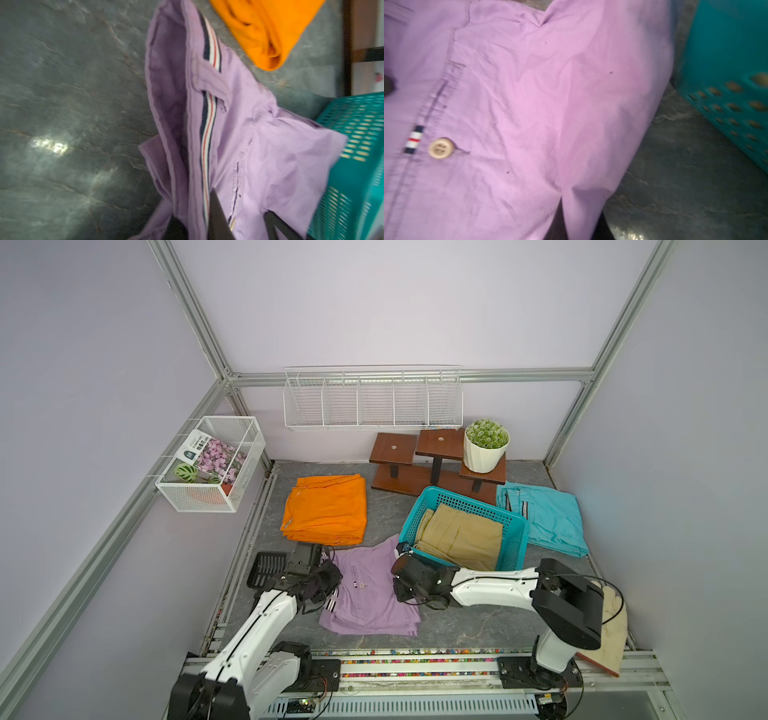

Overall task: Put the folded long pants in the basket
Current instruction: Pick up the long pant at the center of the board.

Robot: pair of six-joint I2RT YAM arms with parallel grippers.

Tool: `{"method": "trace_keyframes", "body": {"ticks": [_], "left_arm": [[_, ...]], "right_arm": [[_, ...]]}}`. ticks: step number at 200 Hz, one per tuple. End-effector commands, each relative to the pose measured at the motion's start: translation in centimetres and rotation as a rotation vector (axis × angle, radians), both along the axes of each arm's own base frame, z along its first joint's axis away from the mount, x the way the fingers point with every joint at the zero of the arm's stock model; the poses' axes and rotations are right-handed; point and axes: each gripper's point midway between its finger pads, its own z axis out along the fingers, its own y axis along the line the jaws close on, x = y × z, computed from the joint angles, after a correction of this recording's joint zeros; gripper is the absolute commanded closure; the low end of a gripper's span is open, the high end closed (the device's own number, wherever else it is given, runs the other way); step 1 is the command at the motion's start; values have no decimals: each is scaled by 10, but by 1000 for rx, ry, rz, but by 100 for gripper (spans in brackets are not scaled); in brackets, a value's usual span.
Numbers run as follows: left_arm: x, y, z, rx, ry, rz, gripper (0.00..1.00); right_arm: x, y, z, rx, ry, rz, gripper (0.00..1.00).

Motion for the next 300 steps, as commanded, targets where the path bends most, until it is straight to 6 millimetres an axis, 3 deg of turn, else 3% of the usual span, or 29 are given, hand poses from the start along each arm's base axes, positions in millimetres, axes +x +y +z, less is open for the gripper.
{"method": "trace_keyframes", "body": {"ticks": [1, 64, 82, 109, 141, 160, 178, 204, 216, 253, 300], "left_arm": [[-17, 7, 6, 20, 0, 5, 100], [-9, -6, 36, -27, -21, -41, 100], [-8, -5, 20, -16, 2, -40, 100], [-17, -10, -19, -25, 100, -67, 98], [-28, -20, -34, -42, 176, -136, 73], [-32, -16, -43, -18, 194, -124, 65], [-39, -14, -51, -7, 213, -116, 46], [-53, -14, -58, -28, 233, -121, 33], [-57, -15, -59, -32, 233, -122, 22], [-69, -16, -78, -45, 258, -151, 13], [-77, -24, -96, -66, 297, -236, 13]], "right_arm": [[4, 11, 45, 74, -72, 34, 100], [3, 5, 83, 107, -128, 40, 100], [2, 3, 78, 96, -116, 37, 100], [2, 3, 52, 60, -85, 22, 100], [2, 5, 36, 44, -65, 17, 100], [5, 2, 37, 34, -76, 6, 100], [7, -3, 39, 11, -88, -6, 100], [16, -14, 35, -16, -76, -36, 100], [20, -22, 29, -35, -63, -55, 100], [23, -42, 12, -66, -35, -92, 100], [17, -37, -20, -86, 31, -77, 100]]}}
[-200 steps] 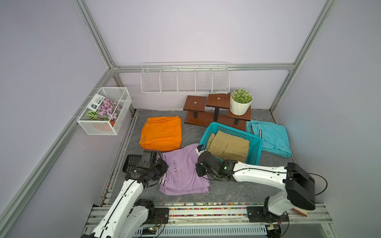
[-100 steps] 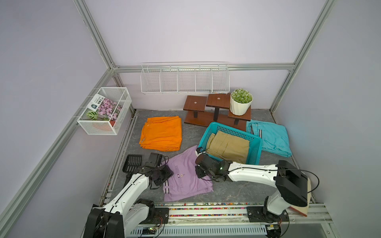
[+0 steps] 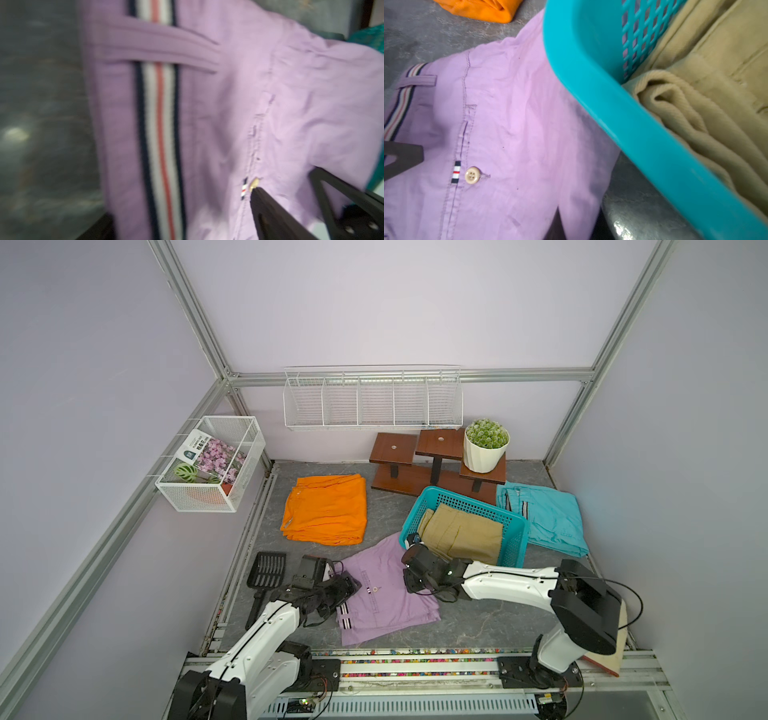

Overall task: Put the folded long pants in the basket
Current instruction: Pick up the long pant at the center of the board.

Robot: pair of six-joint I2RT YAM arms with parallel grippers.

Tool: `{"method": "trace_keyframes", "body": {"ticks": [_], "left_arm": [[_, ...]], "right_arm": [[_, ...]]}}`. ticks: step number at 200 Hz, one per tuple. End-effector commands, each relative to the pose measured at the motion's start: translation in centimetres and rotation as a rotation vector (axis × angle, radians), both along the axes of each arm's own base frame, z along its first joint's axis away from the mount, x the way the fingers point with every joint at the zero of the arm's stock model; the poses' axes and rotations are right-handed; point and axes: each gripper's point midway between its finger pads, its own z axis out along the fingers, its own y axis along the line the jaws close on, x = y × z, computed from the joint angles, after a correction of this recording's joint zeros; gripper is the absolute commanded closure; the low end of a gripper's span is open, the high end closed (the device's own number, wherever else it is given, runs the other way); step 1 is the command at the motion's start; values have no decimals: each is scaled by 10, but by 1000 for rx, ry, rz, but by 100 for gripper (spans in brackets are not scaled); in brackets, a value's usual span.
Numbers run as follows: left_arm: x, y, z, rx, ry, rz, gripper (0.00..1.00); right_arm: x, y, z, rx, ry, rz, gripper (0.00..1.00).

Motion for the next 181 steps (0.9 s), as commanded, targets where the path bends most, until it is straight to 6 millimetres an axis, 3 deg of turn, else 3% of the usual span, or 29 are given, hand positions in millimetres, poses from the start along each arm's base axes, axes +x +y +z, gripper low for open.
{"method": "trace_keyframes", "body": {"ticks": [1, 33, 82, 103, 125, 131, 137, 141, 181], "left_arm": [[-44, 14, -47, 87, 180, -51, 13], [-48, 19, -53, 123, 209, -56, 13], [-56, 1, -65, 86, 273, -104, 12], [-60, -1, -78, 115, 325, -117, 18], [-60, 7, -91, 171, 367, -97, 41], [-59, 6, -92, 172, 371, -98, 59], [-59, 6, -93, 174, 379, -96, 87], [-59, 6, -94, 175, 383, -94, 99], [-44, 8, -84, 216, 366, -80, 100]], "right_arm": [[-2, -3, -27, -24, 46, -20, 100], [-2, -3, -46, -44, 73, -29, 100], [0, 5, -40, -15, 73, -17, 100], [0, 8, -38, -5, 74, -9, 100], [0, 8, -36, -2, 70, -7, 100], [0, 8, -35, 0, 68, -6, 100], [0, 8, -35, -1, 67, -6, 100], [0, 7, -34, -2, 65, -6, 100], [2, 11, -20, 26, 34, 12, 100]]}}
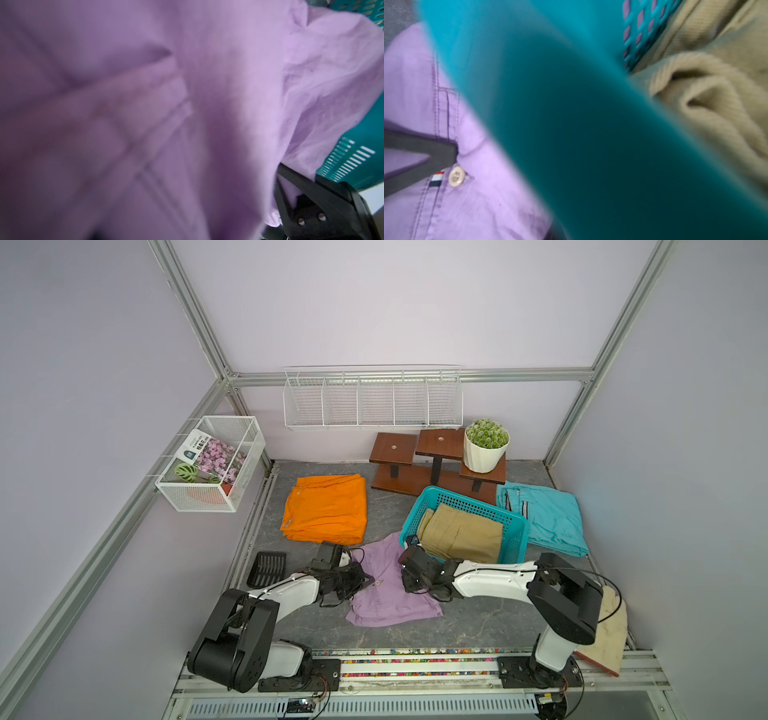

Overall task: Put the folded long pants in the basket
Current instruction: Pick up the long pant at the center of the board.

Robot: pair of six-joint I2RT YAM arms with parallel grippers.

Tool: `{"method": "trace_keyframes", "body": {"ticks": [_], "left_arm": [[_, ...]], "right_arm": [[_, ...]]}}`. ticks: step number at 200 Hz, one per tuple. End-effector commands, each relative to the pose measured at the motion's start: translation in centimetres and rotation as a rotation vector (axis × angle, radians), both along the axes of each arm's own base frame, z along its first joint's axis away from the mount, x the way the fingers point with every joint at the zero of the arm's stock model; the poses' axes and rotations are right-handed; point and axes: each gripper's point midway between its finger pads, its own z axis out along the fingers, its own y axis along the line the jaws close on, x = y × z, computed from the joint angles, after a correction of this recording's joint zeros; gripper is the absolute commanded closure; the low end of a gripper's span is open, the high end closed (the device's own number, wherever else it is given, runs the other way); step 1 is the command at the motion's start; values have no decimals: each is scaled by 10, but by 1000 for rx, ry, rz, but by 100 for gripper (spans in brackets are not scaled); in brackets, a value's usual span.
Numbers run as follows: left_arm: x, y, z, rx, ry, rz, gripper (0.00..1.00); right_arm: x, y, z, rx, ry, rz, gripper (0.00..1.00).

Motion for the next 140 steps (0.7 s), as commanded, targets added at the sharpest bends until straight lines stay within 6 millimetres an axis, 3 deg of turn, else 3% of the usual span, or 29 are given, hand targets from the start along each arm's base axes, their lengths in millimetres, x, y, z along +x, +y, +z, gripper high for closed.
{"method": "trace_keyframes", "body": {"ticks": [1, 15, 49, 84, 106, 140], "left_arm": [[-75, 59, -63, 338, 316, 33, 100], [-66, 56, -42, 321, 270, 37, 100], [-36, 57, 32, 288, 46, 124, 100], [-22, 59, 100, 252, -99, 169, 100], [-8, 40, 130, 171, -160, 124, 100], [12, -10, 169, 152, -226, 1, 100]], "right_arm": [[-7, 9, 6, 44, 13, 38, 100], [-8, 15, 19, 72, -8, 61, 100], [-20, 29, 70, 119, -89, 109, 100], [-25, 24, 115, 178, -156, 110, 100], [-25, 9, 137, 201, -206, 81, 100], [-24, -19, 170, 216, -277, 37, 100]]}}
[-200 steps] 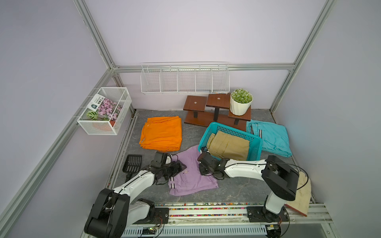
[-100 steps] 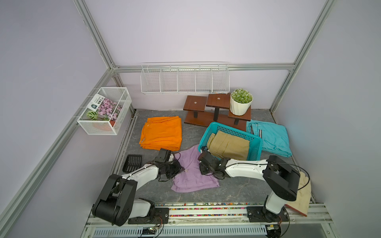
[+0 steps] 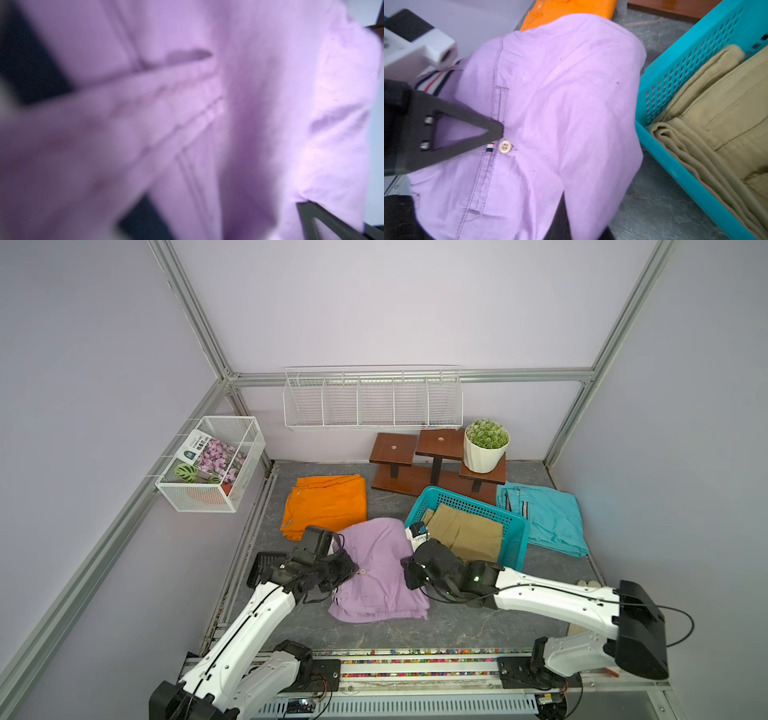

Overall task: Put the folded long pants in the basket
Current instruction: Pick up the long pant at the center of the board, then place the long pant in the basket.

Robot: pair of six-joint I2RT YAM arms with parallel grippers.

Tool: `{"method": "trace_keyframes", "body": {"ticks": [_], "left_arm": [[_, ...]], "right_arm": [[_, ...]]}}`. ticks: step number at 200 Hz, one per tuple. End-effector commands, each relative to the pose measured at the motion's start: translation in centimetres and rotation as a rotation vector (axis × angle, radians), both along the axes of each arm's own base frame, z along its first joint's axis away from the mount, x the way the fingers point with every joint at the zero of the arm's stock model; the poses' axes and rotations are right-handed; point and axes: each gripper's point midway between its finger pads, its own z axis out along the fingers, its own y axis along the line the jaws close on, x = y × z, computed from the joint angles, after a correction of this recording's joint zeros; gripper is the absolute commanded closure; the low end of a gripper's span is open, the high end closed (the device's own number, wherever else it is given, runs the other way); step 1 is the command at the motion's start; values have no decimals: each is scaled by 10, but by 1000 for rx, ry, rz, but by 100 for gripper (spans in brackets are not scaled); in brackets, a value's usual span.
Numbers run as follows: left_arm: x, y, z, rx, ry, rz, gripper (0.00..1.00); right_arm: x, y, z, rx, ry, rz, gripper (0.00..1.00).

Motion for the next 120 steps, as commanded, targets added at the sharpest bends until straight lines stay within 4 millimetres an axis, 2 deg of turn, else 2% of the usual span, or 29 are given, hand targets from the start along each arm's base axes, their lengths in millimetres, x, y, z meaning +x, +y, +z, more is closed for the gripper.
{"method": "trace_keyframes", "body": {"ticks": [1, 16, 37, 68, 87, 112, 120], "left_arm": [[15, -30, 33, 6, -76, -69, 100], [24, -48, 61, 25, -160, -94, 100], [42, -60, 85, 2, -241, -90, 100], [77, -94, 102, 16, -265, -149, 100], [105, -124, 104, 80, -274, -194, 100], [139, -171, 81, 107, -188, -316, 100], [151, -183, 83, 105, -194, -331, 100]], "right_arm": [[5, -29, 16, -30, -57, -61, 100], [5, -43, 23, -13, -68, -82, 100], [8, -69, 29, 14, -86, -124, 100], [19, -121, 40, 72, -109, -238, 100], [23, -147, 49, 121, -145, -301, 100], [29, -173, 47, 113, -145, -370, 100], [33, -183, 45, 101, -140, -403, 100]]}}
